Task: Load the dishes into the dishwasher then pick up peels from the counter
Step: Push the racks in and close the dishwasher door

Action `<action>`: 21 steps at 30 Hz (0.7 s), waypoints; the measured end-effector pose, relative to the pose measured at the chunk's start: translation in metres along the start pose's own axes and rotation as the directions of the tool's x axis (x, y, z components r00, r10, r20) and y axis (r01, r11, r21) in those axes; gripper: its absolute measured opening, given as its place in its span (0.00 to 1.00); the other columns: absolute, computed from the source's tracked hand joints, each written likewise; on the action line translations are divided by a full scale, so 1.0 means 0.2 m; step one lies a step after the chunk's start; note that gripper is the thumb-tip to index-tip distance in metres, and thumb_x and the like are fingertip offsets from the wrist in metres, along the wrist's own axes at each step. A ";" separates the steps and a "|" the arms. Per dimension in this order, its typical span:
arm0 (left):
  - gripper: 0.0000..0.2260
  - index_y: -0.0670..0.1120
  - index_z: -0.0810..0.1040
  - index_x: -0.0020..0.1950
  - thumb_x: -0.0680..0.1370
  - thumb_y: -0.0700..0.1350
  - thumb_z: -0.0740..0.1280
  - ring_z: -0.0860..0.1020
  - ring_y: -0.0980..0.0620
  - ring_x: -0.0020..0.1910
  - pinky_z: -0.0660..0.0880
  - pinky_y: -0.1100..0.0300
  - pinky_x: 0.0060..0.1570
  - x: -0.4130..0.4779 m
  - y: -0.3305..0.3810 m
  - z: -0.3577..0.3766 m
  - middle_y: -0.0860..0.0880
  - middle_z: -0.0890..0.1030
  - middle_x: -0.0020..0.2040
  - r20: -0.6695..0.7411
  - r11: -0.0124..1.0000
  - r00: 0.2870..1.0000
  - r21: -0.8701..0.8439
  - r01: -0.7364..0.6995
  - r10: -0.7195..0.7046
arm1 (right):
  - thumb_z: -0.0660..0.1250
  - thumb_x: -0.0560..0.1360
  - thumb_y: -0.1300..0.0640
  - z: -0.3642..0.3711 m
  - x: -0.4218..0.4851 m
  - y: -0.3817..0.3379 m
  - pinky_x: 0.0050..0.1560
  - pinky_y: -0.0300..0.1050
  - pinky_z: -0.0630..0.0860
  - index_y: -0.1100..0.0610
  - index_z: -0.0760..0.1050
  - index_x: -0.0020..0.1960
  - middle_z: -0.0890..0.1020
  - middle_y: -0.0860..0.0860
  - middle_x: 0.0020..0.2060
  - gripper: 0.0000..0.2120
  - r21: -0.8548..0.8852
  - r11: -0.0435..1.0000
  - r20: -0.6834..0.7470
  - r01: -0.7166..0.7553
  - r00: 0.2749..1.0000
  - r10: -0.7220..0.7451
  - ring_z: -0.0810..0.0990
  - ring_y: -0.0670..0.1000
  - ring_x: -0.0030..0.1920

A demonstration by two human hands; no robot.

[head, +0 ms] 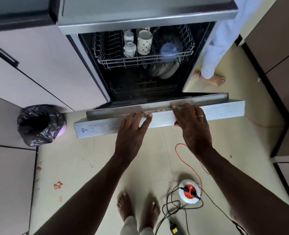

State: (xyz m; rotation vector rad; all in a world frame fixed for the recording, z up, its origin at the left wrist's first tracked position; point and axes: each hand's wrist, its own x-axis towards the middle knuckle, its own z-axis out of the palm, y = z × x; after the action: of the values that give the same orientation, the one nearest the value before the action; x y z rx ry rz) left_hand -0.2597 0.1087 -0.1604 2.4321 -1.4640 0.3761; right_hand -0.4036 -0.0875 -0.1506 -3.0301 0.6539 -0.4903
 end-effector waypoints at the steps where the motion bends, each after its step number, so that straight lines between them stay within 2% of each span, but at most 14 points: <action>1: 0.19 0.43 0.74 0.73 0.81 0.36 0.64 0.75 0.40 0.61 0.71 0.48 0.61 0.04 -0.01 -0.01 0.42 0.77 0.67 -0.007 1.000 1.000 0.003 -0.006 0.006 | 0.68 0.79 0.63 0.00 0.04 0.01 0.64 0.59 0.73 0.55 0.69 0.76 0.74 0.58 0.67 0.26 0.010 1.000 0.005 0.001 1.000 -0.001 0.70 0.63 0.65; 3: 0.18 0.43 0.73 0.74 0.83 0.39 0.60 0.75 0.40 0.61 0.70 0.48 0.62 0.11 -0.04 -0.04 0.43 0.77 0.67 -0.010 1.000 1.000 0.008 -0.011 0.011 | 0.66 0.79 0.64 -0.01 0.12 0.01 0.61 0.59 0.76 0.55 0.67 0.77 0.72 0.58 0.68 0.27 0.044 0.999 0.048 -0.009 0.999 0.007 0.70 0.63 0.67; 7: 0.19 0.45 0.71 0.76 0.84 0.43 0.60 0.74 0.42 0.62 0.74 0.49 0.56 0.26 -0.07 -0.11 0.45 0.77 0.67 0.058 0.999 0.998 0.022 0.029 -0.030 | 0.70 0.72 0.69 -0.08 0.27 0.00 0.44 0.57 0.82 0.56 0.67 0.76 0.71 0.57 0.67 0.35 0.034 0.999 0.136 -0.033 0.990 0.028 0.65 0.62 0.68; 8: 0.19 0.46 0.70 0.77 0.86 0.46 0.55 0.73 0.44 0.63 0.75 0.52 0.53 0.29 -0.06 -0.13 0.46 0.76 0.68 0.109 0.998 0.992 0.026 0.061 -0.063 | 0.71 0.71 0.69 -0.10 0.30 0.01 0.42 0.56 0.82 0.56 0.68 0.76 0.72 0.57 0.66 0.35 0.022 0.999 0.152 -0.031 0.988 0.028 0.64 0.62 0.68; 9: 0.23 0.48 0.68 0.78 0.87 0.50 0.45 0.71 0.46 0.66 0.75 0.54 0.50 0.32 -0.06 -0.15 0.48 0.75 0.69 0.184 0.993 0.976 0.031 0.112 -0.116 | 0.70 0.71 0.69 -0.12 0.34 0.01 0.40 0.55 0.82 0.57 0.68 0.76 0.73 0.57 0.65 0.34 0.008 1.000 0.163 -0.024 0.986 0.023 0.63 0.62 0.67; 11: 0.35 0.51 0.64 0.79 0.83 0.56 0.27 0.65 0.51 0.70 0.72 0.60 0.46 0.38 -0.06 -0.18 0.52 0.70 0.73 0.253 0.981 0.948 0.030 0.191 -0.192 | 0.69 0.71 0.68 -0.15 0.41 0.01 0.36 0.54 0.82 0.57 0.70 0.75 0.74 0.58 0.63 0.32 -0.012 1.000 0.167 -0.007 0.986 0.009 0.64 0.62 0.66; 13: 0.39 0.52 0.63 0.80 0.80 0.57 0.22 0.62 0.53 0.73 0.73 0.61 0.45 0.41 -0.08 -0.17 0.53 0.67 0.75 0.258 0.974 0.940 0.024 0.224 -0.223 | 0.67 0.72 0.68 -0.17 0.45 0.01 0.35 0.54 0.81 0.57 0.70 0.75 0.73 0.58 0.63 0.31 -0.007 1.000 0.175 -0.007 0.985 0.008 0.66 0.62 0.65; 15: 0.35 0.51 0.63 0.79 0.83 0.55 0.27 0.63 0.51 0.74 0.75 0.59 0.44 0.46 -0.09 -0.18 0.51 0.68 0.74 0.260 0.977 0.942 0.034 0.211 -0.213 | 0.66 0.73 0.67 -0.17 0.50 0.02 0.36 0.54 0.81 0.56 0.69 0.75 0.71 0.57 0.64 0.31 0.000 1.000 0.181 -0.021 0.983 0.021 0.68 0.62 0.65; 17: 0.30 0.49 0.66 0.78 0.84 0.53 0.35 0.67 0.52 0.68 0.69 0.63 0.36 0.53 -0.11 -0.21 0.50 0.71 0.70 0.239 0.979 0.949 0.038 0.201 -0.204 | 0.68 0.73 0.68 -0.17 0.56 0.02 0.34 0.53 0.80 0.57 0.70 0.74 0.73 0.57 0.61 0.30 0.008 1.000 0.163 -0.025 0.986 0.023 0.70 0.63 0.63; 19: 0.27 0.49 0.69 0.76 0.84 0.53 0.39 0.69 0.53 0.62 0.60 0.68 0.33 0.59 -0.13 -0.23 0.50 0.71 0.65 0.216 0.972 0.948 0.027 0.233 -0.233 | 0.69 0.73 0.68 -0.18 0.62 0.02 0.32 0.52 0.80 0.57 0.71 0.73 0.75 0.57 0.57 0.28 -0.018 1.000 0.154 -0.013 0.988 0.016 0.72 0.63 0.59; 21: 0.25 0.46 0.71 0.74 0.84 0.48 0.44 0.70 0.50 0.58 0.60 0.66 0.31 0.66 -0.16 -0.24 0.47 0.73 0.61 0.186 0.975 0.958 0.068 0.211 -0.221 | 0.68 0.73 0.68 -0.19 0.69 0.02 0.31 0.51 0.78 0.57 0.72 0.72 0.76 0.57 0.54 0.28 -0.069 0.998 0.150 0.002 0.989 0.008 0.73 0.62 0.56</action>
State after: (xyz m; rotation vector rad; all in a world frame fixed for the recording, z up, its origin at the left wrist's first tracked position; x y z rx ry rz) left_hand -0.1758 0.0333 -0.0720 2.6976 -1.2519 0.1330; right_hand -0.2977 -0.1441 -0.0736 -3.0898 0.6797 -0.2400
